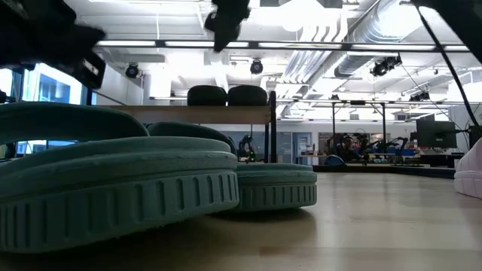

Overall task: Pick and place slides into the shelf
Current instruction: Put the left green slide under the shelf

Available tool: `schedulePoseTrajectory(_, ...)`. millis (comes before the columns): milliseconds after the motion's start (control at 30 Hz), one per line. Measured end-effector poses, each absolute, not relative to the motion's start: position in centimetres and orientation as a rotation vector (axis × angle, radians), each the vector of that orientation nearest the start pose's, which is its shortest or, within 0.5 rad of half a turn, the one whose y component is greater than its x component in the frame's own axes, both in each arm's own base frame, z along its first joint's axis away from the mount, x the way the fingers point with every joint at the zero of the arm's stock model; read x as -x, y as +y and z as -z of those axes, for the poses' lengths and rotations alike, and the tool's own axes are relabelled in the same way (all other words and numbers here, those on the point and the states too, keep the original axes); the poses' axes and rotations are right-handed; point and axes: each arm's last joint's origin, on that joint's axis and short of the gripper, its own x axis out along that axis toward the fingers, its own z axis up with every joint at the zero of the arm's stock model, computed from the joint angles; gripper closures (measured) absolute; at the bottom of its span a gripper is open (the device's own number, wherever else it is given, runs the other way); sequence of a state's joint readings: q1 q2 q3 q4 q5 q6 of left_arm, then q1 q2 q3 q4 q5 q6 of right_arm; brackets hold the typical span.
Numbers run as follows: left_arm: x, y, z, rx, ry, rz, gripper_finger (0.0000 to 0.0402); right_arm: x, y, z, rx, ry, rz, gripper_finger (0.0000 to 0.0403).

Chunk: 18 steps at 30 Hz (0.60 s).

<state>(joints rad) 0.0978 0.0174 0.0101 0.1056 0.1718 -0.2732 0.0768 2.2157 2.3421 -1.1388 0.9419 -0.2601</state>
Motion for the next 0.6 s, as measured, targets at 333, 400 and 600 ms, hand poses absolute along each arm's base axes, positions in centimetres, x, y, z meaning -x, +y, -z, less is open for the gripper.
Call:
schedulePoseTrajectory(333, -8.7, 0.1, -22.0, 0.312, -0.305, 0.217, 0.0297, -41.3, 8.0, -34.7, 0.732, 1.012, 0.733, 0.0245)
schedulePoseTrajectory(400, -8.5, 0.1, -23.2, 0.31, -0.314, 0.208, 0.0287, -40.4, 8.9, -34.6, 0.74, 1.014, 0.769, 0.0245)
schedulePoseTrajectory(600, -9.4, 0.3, -27.4, 0.296, -0.148, 0.136, 0.0287, -39.6, 10.8, -34.6, 0.71, 0.938, 0.799, 0.0245)
